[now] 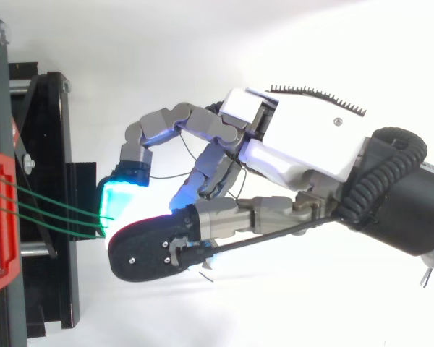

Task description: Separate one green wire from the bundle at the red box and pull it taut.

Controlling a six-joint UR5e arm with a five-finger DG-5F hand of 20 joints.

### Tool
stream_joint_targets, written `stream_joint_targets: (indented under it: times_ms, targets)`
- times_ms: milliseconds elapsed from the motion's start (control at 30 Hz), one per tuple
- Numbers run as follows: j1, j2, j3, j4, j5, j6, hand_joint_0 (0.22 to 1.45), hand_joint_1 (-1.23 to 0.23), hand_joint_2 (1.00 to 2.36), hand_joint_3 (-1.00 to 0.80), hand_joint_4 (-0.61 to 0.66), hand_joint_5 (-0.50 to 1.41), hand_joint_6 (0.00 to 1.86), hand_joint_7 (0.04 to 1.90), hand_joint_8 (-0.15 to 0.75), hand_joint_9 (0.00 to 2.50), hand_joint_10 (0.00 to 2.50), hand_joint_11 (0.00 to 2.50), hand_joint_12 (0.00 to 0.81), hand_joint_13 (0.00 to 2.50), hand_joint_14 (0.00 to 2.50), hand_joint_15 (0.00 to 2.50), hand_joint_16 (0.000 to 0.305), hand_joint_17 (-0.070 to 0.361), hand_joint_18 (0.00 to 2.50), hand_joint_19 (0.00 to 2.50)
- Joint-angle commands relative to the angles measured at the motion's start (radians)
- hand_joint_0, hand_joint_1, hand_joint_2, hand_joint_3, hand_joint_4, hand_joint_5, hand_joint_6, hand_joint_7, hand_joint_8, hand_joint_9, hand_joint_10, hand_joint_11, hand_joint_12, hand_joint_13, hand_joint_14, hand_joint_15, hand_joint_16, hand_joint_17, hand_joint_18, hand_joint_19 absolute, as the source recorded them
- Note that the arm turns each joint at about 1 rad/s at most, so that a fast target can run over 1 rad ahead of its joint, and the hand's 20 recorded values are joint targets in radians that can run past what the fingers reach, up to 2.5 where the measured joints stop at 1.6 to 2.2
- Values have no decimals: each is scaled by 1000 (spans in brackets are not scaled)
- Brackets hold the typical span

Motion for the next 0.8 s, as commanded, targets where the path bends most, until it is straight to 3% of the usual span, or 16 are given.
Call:
stream_joint_targets:
  times_ms: [0,167,300,600,767]
  targets:
    - [-1,1,0,-1,0,1,530,-639,1000,-500,70,-156,872,1083,263,1436,25,1075,362,1511,27,1139,55,124,985,671]
    - [0,1,0,-1,0,1,531,-749,1000,-500,62,-154,868,1100,262,1439,26,1084,354,1505,28,1145,55,123,990,661]
    - [0,-1,0,1,0,-1,623,-790,1000,-500,43,-153,874,1126,242,1432,27,1105,341,1488,29,1154,51,115,965,679]
    - [-1,-1,0,1,0,-1,630,-784,1018,-259,-17,-153,898,1177,251,1435,28,1104,342,1497,28,1153,50,113,971,678]
    - [0,-1,0,1,0,1,666,-841,1014,-329,-35,-158,900,1112,244,1401,26,1111,340,1475,29,1152,50,113,967,667]
